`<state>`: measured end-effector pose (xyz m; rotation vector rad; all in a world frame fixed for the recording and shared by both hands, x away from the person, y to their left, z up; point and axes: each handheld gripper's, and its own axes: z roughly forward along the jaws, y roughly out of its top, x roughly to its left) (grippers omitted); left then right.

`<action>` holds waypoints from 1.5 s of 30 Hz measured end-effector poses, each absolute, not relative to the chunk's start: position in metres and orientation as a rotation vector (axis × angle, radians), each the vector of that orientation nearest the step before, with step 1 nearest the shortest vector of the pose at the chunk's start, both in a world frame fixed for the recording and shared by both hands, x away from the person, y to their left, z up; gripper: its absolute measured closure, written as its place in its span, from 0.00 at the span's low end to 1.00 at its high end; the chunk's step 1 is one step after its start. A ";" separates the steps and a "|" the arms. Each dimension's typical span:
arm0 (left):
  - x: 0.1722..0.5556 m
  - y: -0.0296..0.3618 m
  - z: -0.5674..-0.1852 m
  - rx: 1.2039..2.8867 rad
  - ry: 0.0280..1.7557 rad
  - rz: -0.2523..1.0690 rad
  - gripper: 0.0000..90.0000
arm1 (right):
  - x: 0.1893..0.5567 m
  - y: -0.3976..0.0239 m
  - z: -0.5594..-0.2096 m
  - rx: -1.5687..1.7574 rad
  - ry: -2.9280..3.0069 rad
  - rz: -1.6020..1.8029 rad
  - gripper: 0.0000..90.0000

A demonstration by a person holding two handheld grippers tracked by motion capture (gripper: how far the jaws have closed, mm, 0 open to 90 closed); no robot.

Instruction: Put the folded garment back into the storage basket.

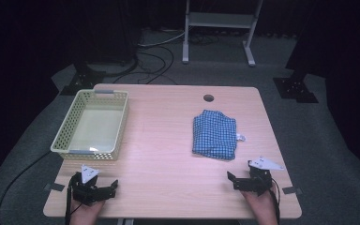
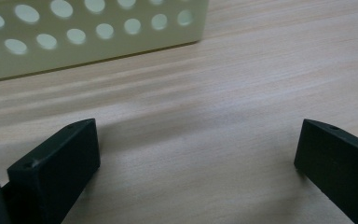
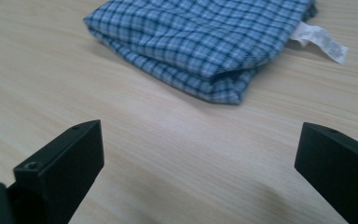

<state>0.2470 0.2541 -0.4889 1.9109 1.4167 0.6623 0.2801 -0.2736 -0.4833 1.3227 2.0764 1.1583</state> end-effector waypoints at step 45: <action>0.247 0.254 -0.489 1.912 1.409 0.659 0.00 | 0.255 -0.239 -0.435 0.811 2.468 1.097 0.01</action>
